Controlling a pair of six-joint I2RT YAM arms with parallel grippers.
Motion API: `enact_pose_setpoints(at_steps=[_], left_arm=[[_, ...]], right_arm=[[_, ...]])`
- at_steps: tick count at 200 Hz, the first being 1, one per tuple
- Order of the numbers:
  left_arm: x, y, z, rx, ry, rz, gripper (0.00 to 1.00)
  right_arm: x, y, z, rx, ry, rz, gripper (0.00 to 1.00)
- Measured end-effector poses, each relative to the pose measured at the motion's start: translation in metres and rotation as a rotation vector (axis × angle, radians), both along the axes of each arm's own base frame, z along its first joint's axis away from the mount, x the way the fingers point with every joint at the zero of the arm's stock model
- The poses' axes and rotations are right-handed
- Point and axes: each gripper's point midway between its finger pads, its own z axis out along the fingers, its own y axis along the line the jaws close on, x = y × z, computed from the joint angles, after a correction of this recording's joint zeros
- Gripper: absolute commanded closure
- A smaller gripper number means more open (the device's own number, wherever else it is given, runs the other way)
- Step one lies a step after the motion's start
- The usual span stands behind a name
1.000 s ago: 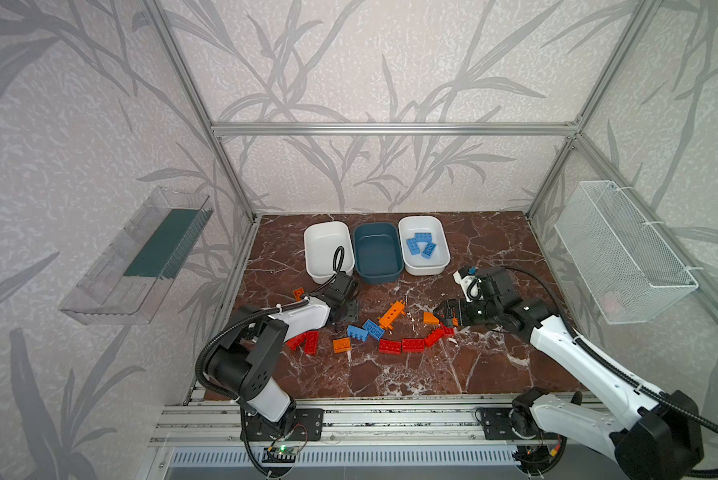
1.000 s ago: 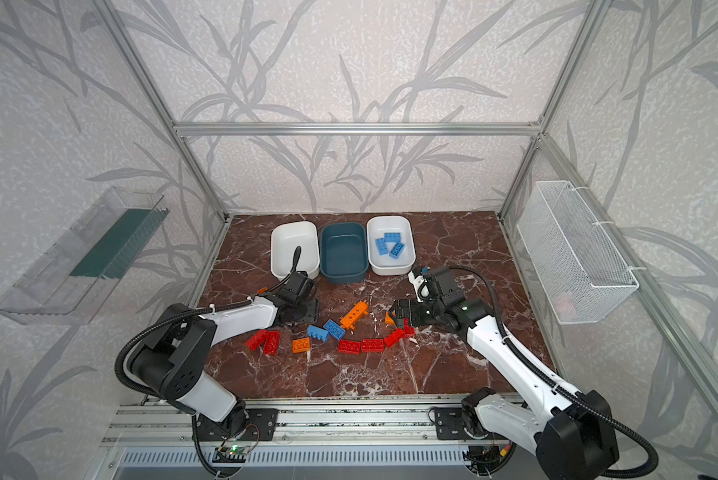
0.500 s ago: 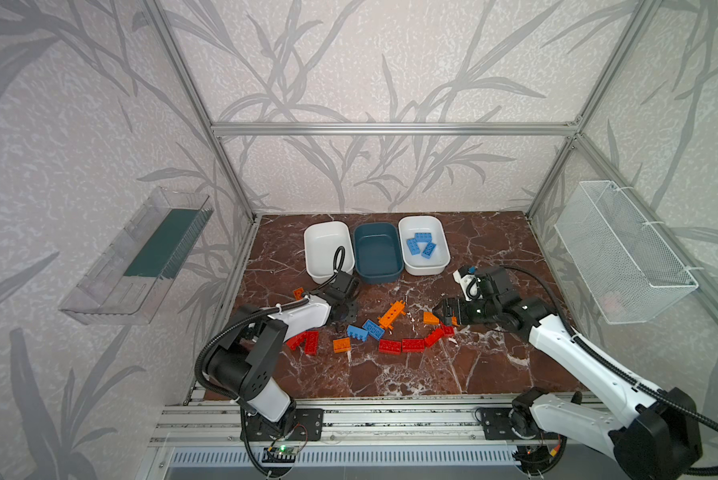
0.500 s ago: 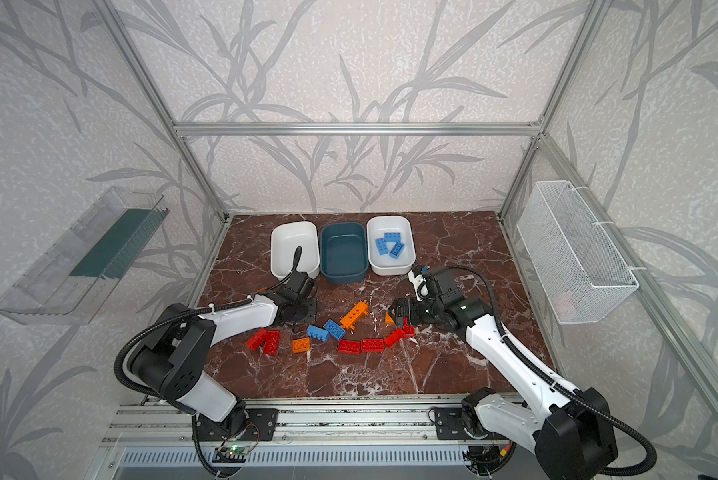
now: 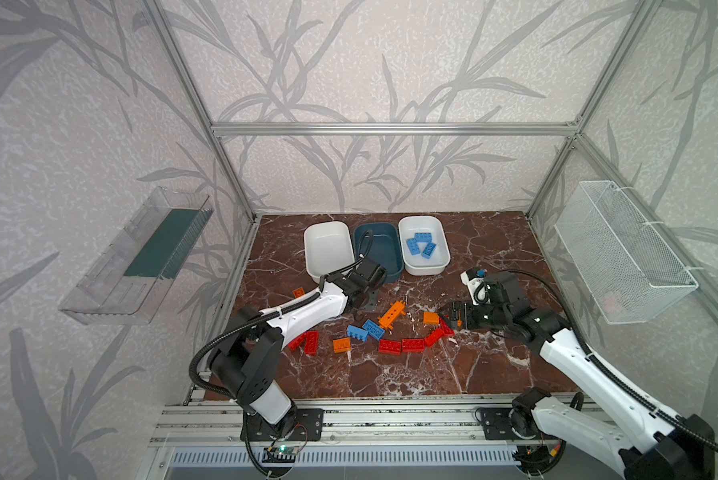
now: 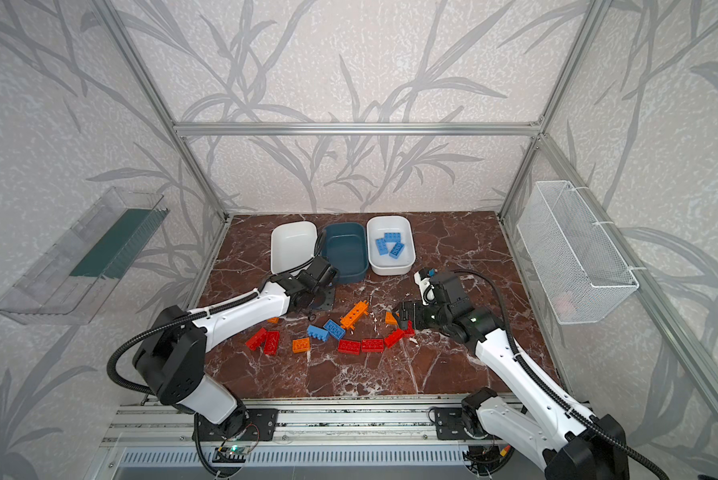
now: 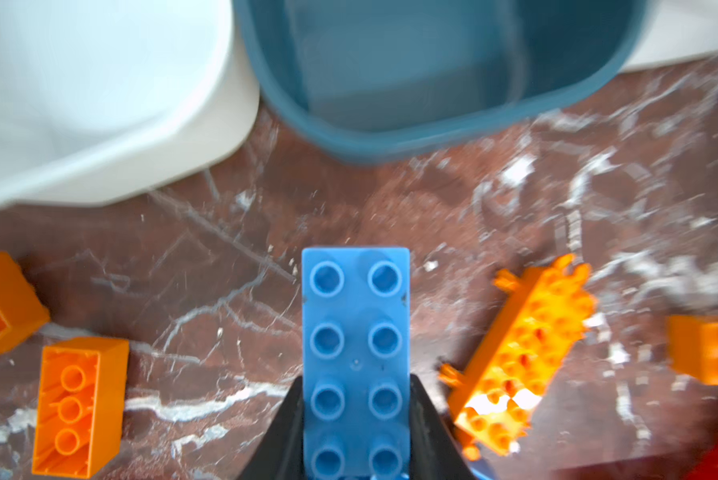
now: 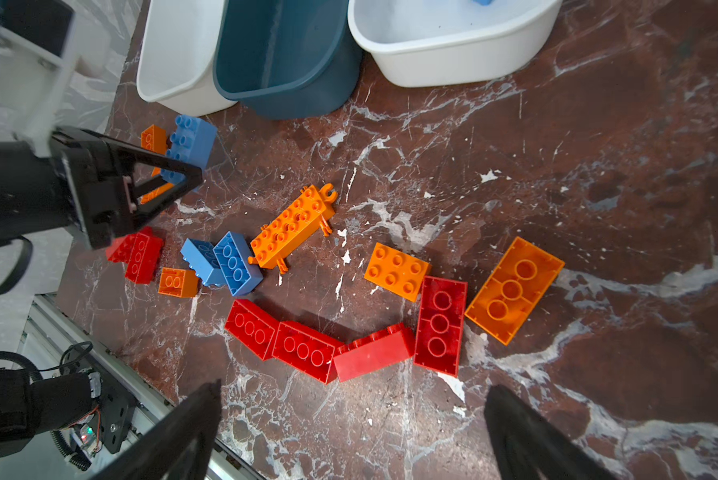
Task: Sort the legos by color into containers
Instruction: 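Carry the blue brick with the left gripper into the white tub and release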
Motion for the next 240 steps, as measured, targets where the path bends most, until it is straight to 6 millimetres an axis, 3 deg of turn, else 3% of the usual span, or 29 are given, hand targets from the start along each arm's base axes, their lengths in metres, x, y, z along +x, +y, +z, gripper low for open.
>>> enact_pose_setpoints(at_steps=[42, 105, 157, 170, 201, 240], left_arm=[[0.052, -0.043, 0.035, -0.038, -0.046, 0.003, 0.79], [0.129, -0.123, 0.039, -0.090, -0.058, -0.036, 0.79], [0.164, -0.166, 0.028, -0.145, -0.091, -0.066, 0.78], [0.169, -0.172, 0.019, -0.152, -0.090, -0.070, 0.69], [0.176, -0.180, -0.005, -0.158, -0.078, -0.076, 0.23], [0.179, -0.185, -0.006, -0.178, -0.085, -0.082, 0.20]], right_arm=[[-0.006, -0.017, 0.005, -0.034, -0.054, -0.052, 0.01], [-0.003, -0.028, 0.007, -0.039, -0.074, -0.092, 0.01], [0.002, -0.029, 0.001, -0.037, -0.048, -0.104, 0.01], [0.003, -0.030, -0.001, -0.038, -0.038, -0.107, 0.01], [0.004, -0.032, -0.002, -0.035, -0.033, -0.114, 0.01], [0.002, -0.034, 0.000, -0.036, -0.035, -0.119, 0.01]])
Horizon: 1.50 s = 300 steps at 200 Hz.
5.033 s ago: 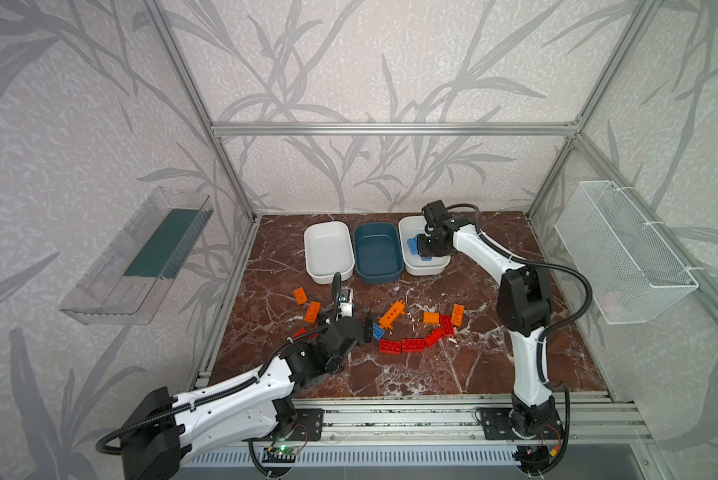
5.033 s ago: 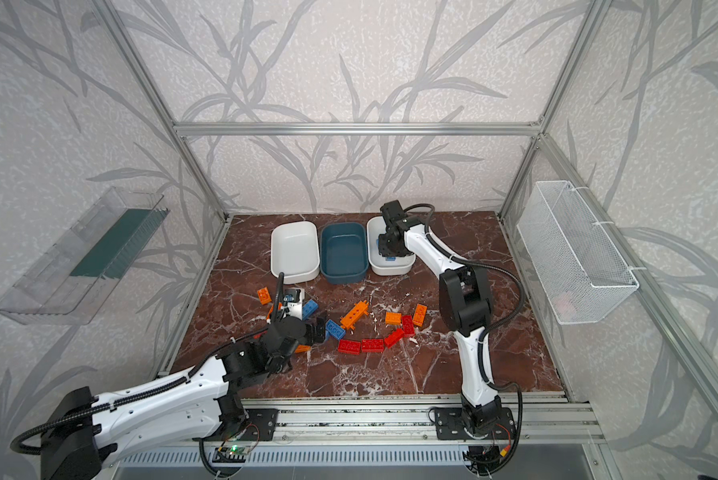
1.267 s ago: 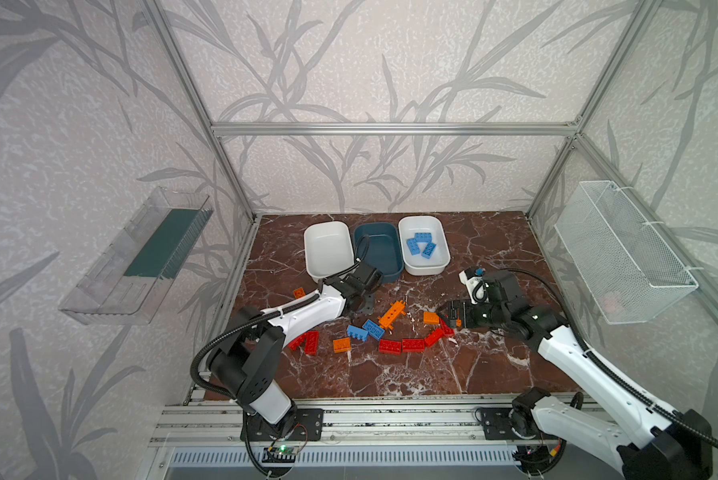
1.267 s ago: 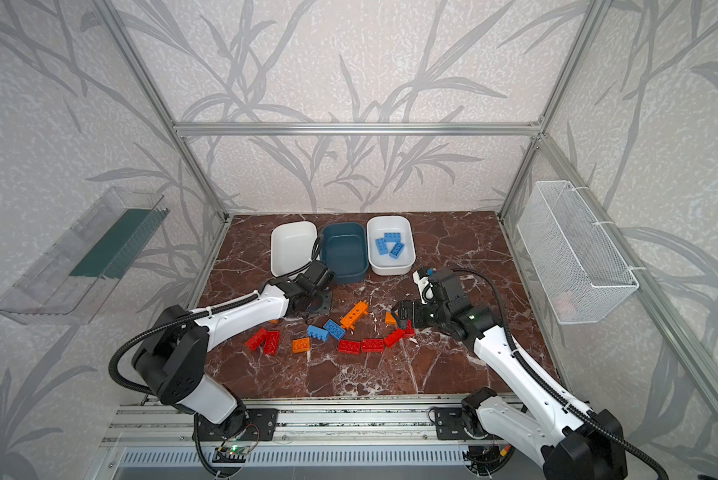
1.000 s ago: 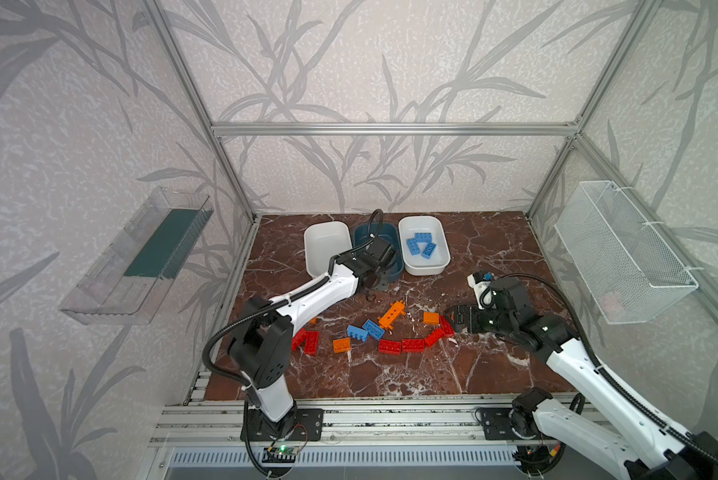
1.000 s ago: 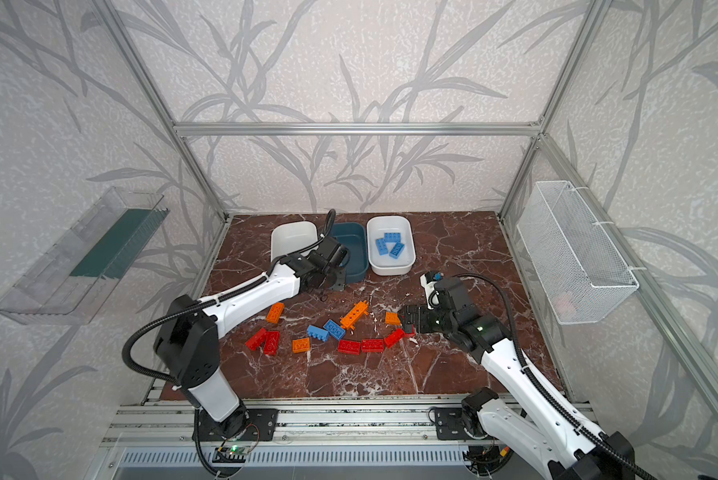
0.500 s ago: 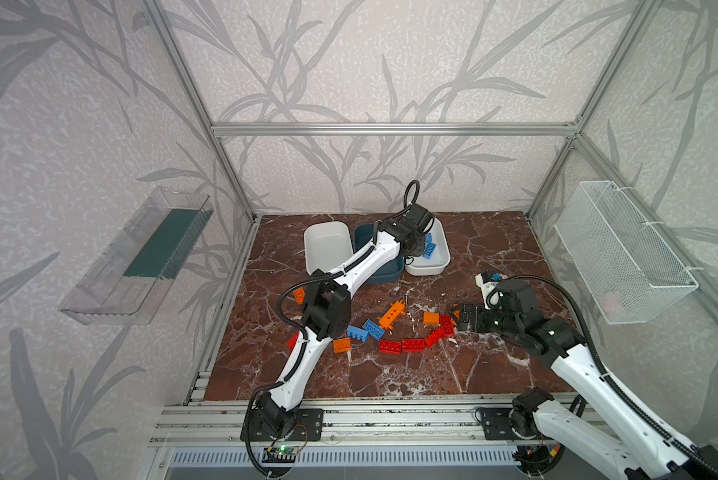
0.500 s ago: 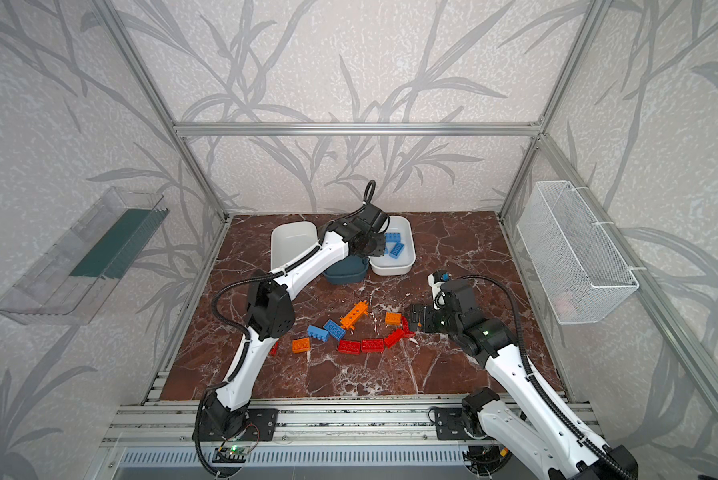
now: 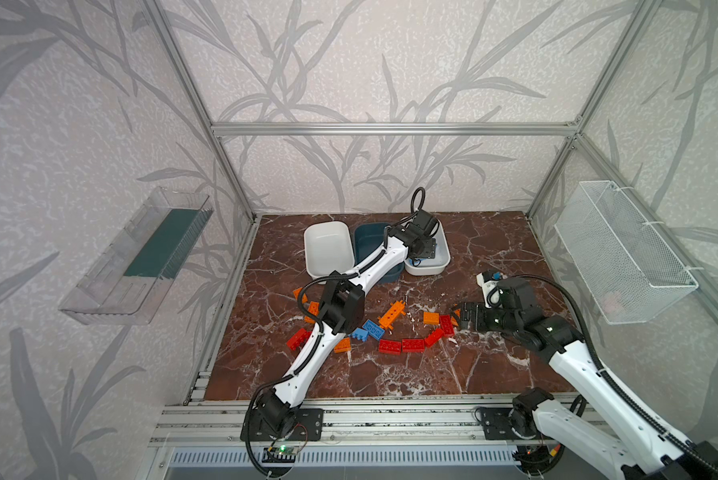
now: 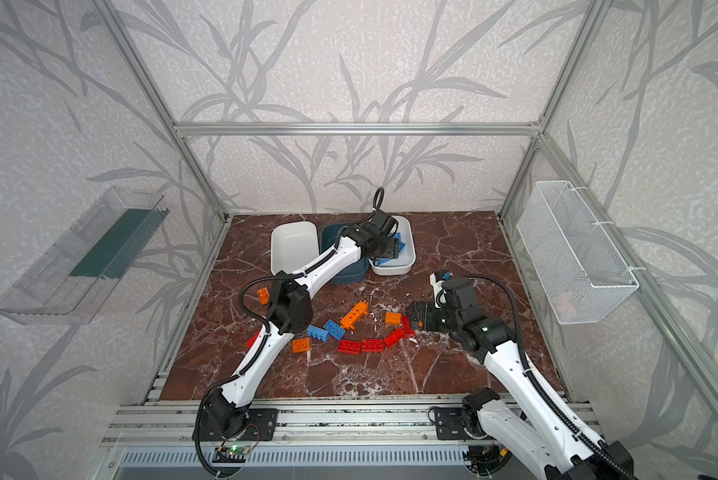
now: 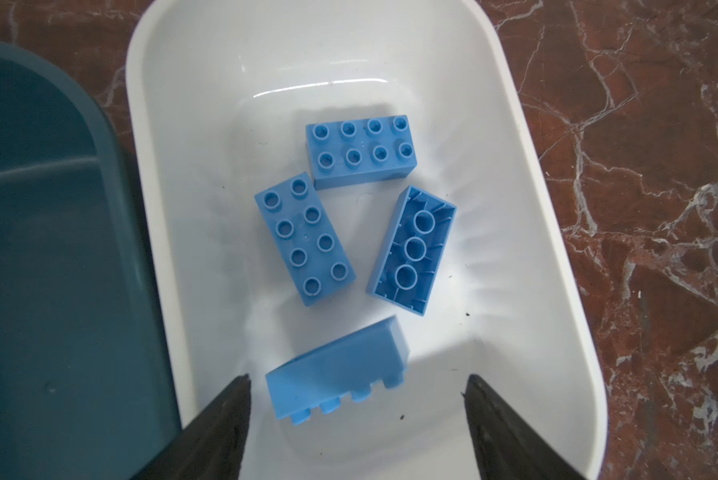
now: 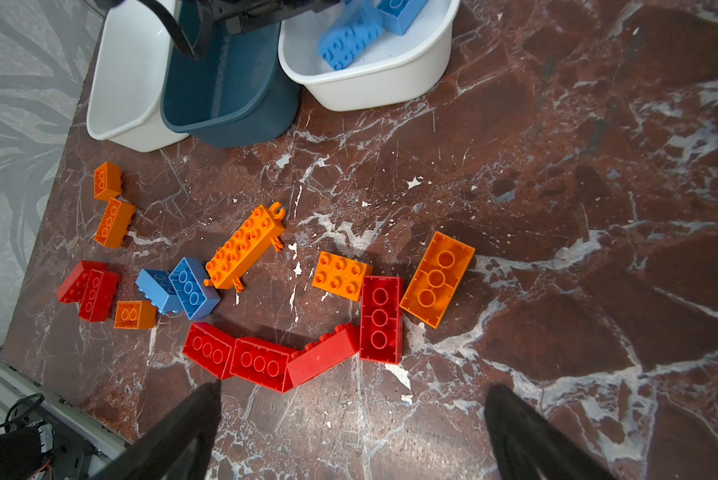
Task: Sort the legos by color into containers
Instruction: 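Carry the blue brick with the left gripper into the white tub and release, then return the left gripper to the bricks and grasp another blue brick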
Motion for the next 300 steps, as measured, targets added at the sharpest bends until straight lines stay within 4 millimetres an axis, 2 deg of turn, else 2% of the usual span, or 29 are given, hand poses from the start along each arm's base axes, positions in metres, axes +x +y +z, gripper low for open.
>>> enact_pose_setpoints(at_steps=[24, 42, 70, 86, 100, 115, 136, 161, 193, 222, 300], left_arm=[[-0.005, -0.001, 0.012, -0.004, -0.009, -0.015, 0.20], [-0.026, 0.010, 0.020, 0.037, -0.004, -0.025, 0.20], [-0.085, 0.037, 0.041, 0.094, -0.013, -0.041, 0.20], [-0.126, 0.060, 0.053, 0.094, -0.025, -0.041, 0.20], [-0.156, 0.087, 0.056, 0.099, -0.030, -0.024, 0.20], [-0.184, 0.121, 0.051, 0.116, -0.024, 0.010, 0.19], [-0.220, 0.159, 0.029, 0.149, 0.012, 0.024, 0.19], [-0.253, 0.177, 0.002, 0.205, 0.055, -0.025, 0.17], [-0.266, 0.172, -0.009, 0.240, 0.060, -0.102, 0.15], [-0.263, 0.165, -0.014, 0.266, 0.044, -0.156, 0.12], [-0.256, 0.160, -0.047, 0.359, 0.095, -0.254, 0.04]], right_arm=[[0.000, 0.000, 0.001, 0.004, -0.003, 0.002, 0.01], [0.000, 0.001, 0.001, 0.003, -0.004, 0.004, 0.01], [-0.001, -0.001, 0.004, 0.000, -0.018, 0.005, 0.01], [-0.001, -0.001, 0.007, 0.006, -0.030, 0.005, 0.01], [-0.003, 0.000, 0.010, 0.012, -0.040, 0.009, 0.01], [-0.004, 0.002, 0.012, 0.017, -0.044, 0.015, 0.01], [-0.007, 0.007, 0.011, 0.020, -0.041, 0.034, 0.01], [-0.010, 0.014, 0.006, 0.019, -0.018, 0.057, 0.01], [-0.013, 0.022, -0.001, 0.021, 0.019, 0.083, 0.01], [-0.018, 0.024, -0.003, 0.016, 0.034, 0.094, 0.01], [-0.024, 0.021, -0.002, 0.013, 0.041, 0.086, 0.01]])
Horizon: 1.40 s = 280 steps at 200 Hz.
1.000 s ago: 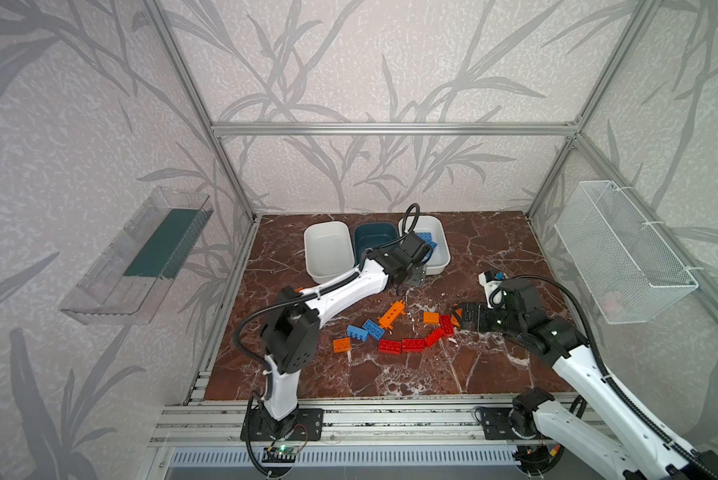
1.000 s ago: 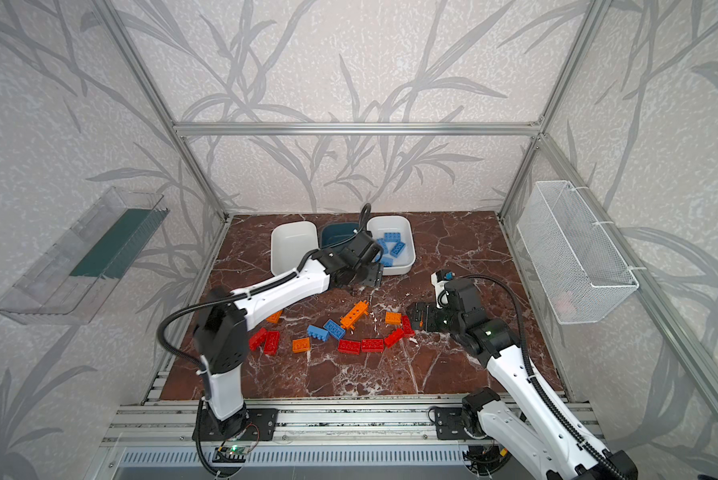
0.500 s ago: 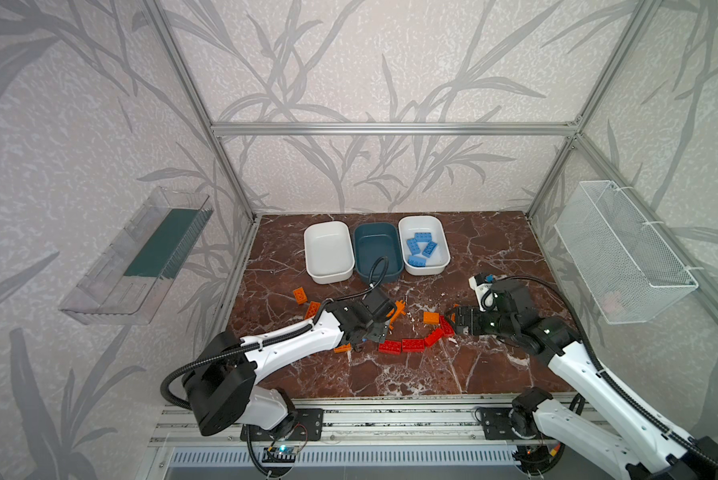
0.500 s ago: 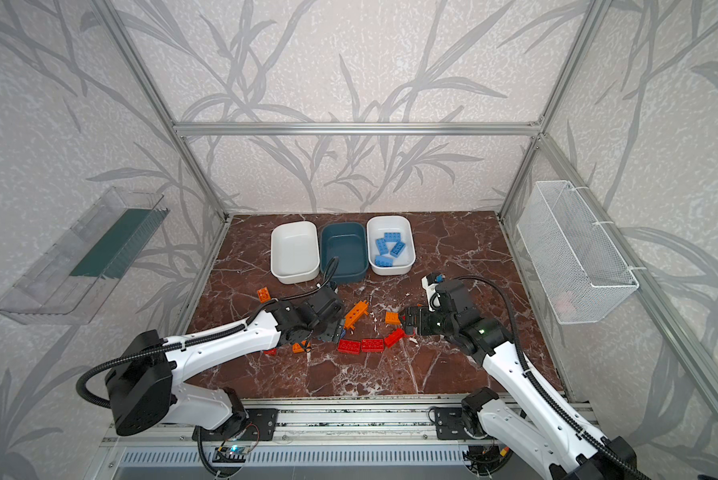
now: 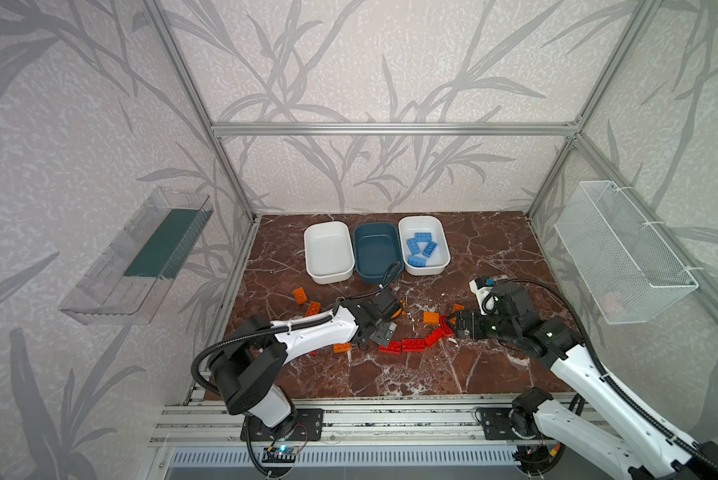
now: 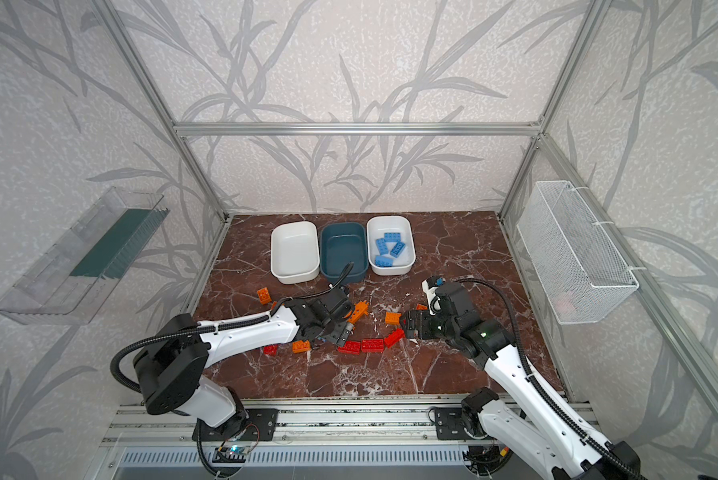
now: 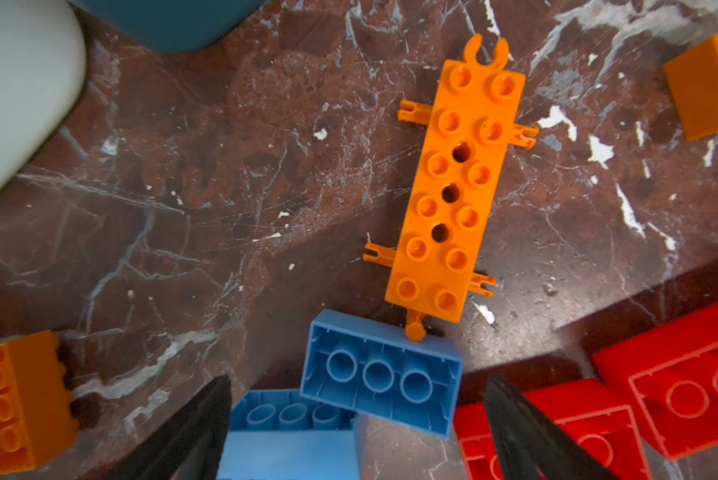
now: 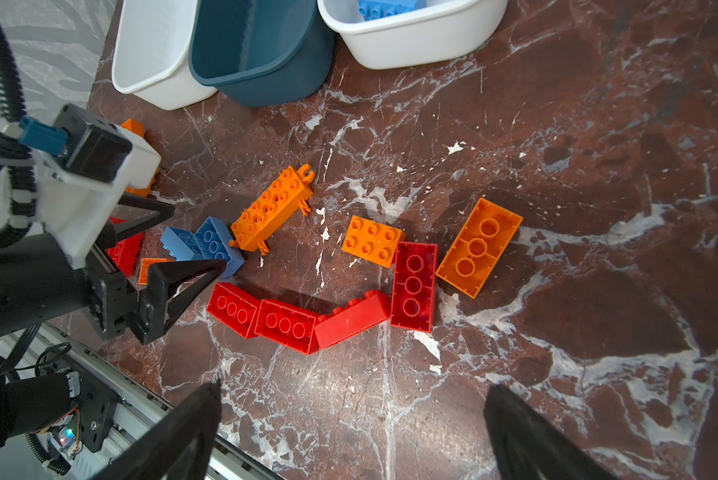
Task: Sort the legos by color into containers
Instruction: 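Return the left gripper to the bricks and grasp another blue brick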
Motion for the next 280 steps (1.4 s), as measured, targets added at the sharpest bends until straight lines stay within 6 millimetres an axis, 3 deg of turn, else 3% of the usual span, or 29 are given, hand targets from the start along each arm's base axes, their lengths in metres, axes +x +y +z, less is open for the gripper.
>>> enact_pose_setpoints(at_steps=[86, 118, 183, 201, 221, 280], left_arm=[[0.010, 0.000, -0.020, -0.047, 0.069, 0.013, 0.05], [0.009, -0.001, -0.027, -0.042, 0.090, 0.009, 0.15], [0.002, 0.007, -0.035, -0.030, 0.105, 0.034, 0.24], [0.003, 0.008, -0.035, -0.036, 0.104, 0.050, 0.32], [0.005, 0.009, -0.034, -0.032, 0.094, 0.066, 0.42], [0.014, 0.011, -0.019, 0.014, 0.080, 0.100, 0.53]], right_arm=[[0.000, 0.000, -0.001, -0.002, 0.002, 0.000, 0.01], [0.000, 0.000, -0.001, -0.002, 0.002, 0.000, 0.01], [0.001, 0.001, -0.005, -0.010, 0.019, 0.001, 0.01], [0.001, 0.001, -0.005, -0.009, 0.018, 0.000, 0.01], [0.001, 0.001, -0.005, -0.009, 0.017, 0.000, 0.01], [0.000, 0.000, 0.000, 0.002, 0.003, -0.004, 0.01]])
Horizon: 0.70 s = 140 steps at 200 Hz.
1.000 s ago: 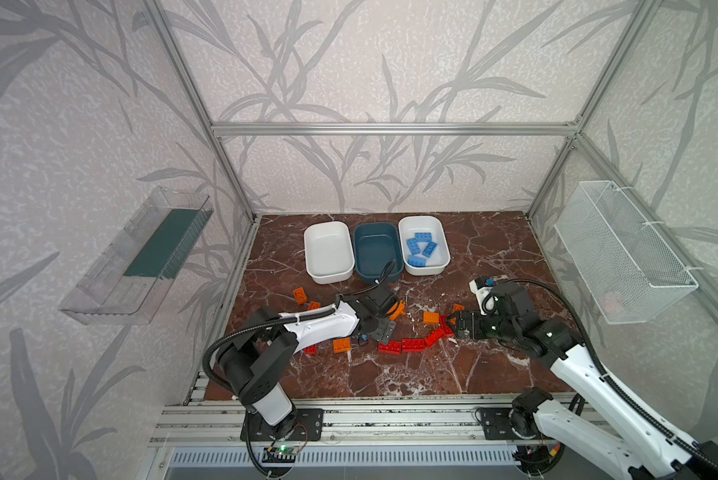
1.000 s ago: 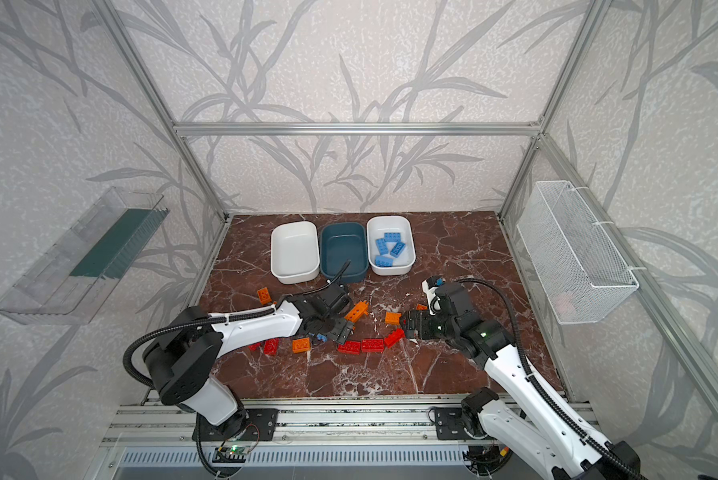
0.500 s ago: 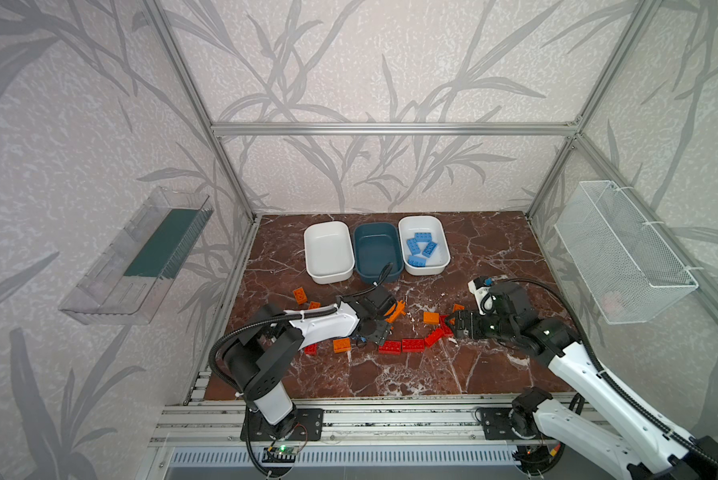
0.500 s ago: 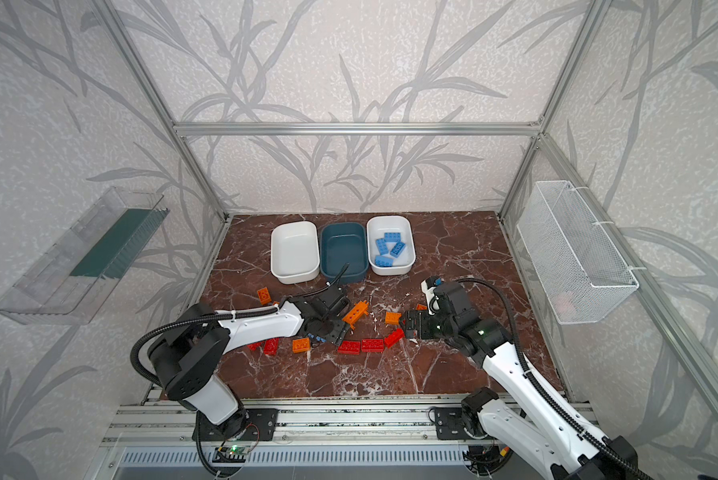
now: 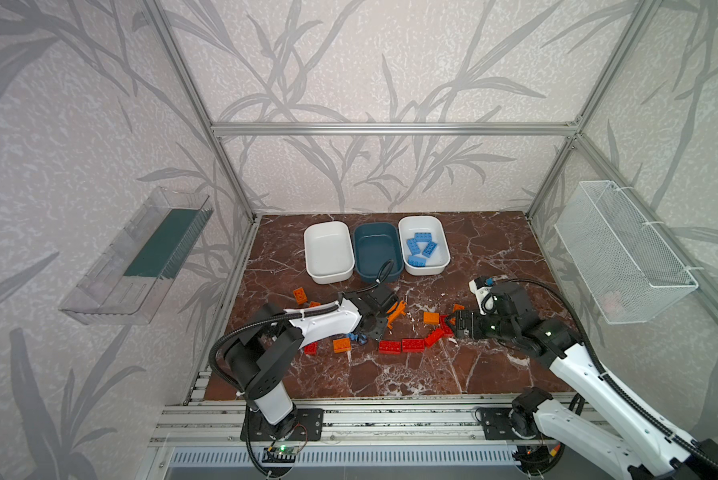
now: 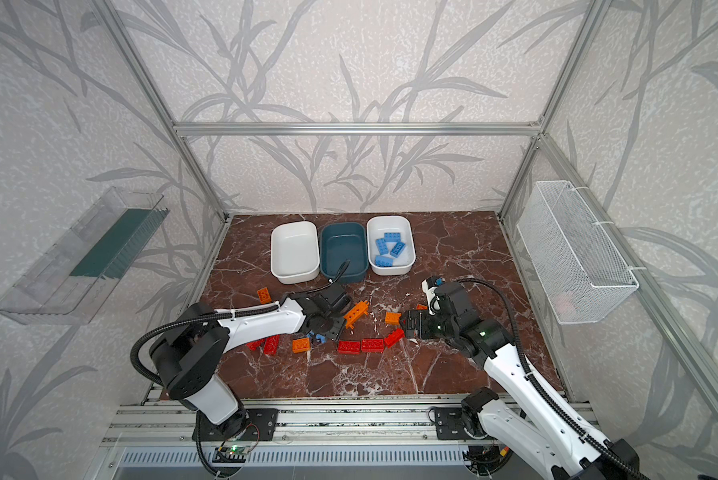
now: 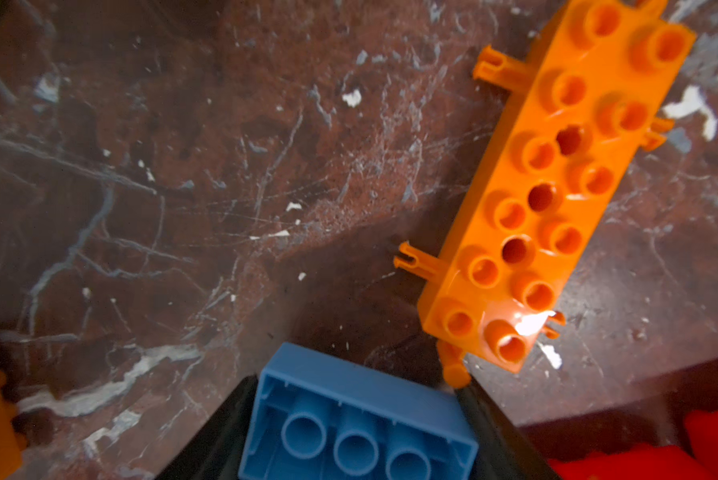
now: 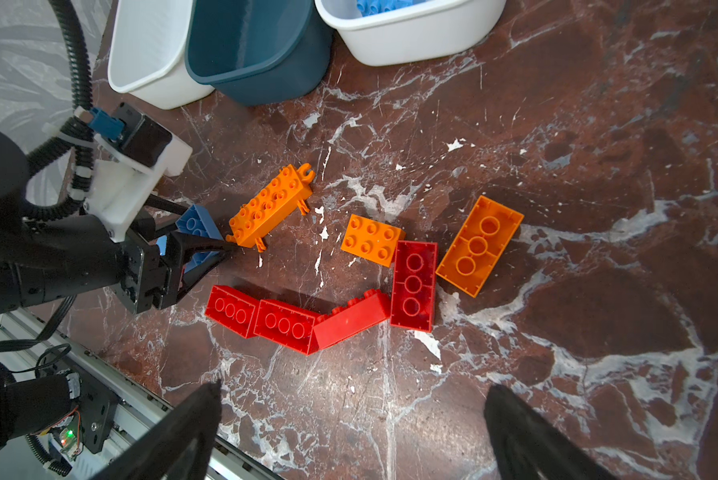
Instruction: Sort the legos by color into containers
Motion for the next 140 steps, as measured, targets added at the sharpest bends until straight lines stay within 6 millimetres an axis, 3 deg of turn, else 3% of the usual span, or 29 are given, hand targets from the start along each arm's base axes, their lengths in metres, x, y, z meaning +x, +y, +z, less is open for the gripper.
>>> enact_pose_setpoints(at_steps=[59, 105, 140], left_arm=[[0.044, -0.030, 0.049, -0.045, -0.076, 0.024, 0.55], [0.107, -0.081, 0.092, -0.111, -0.149, 0.023, 0.55], [0.157, -0.117, 0.108, -0.159, -0.190, 0.023, 0.56]], right_arm=[[-0.004, -0.002, -0.010, -0.005, 0.015, -0.002, 0.01], [-0.011, -0.007, -0.013, 0.028, -0.017, -0.031, 0.01], [-0.017, -0.010, -0.018, 0.081, -0.033, -0.069, 0.01]])
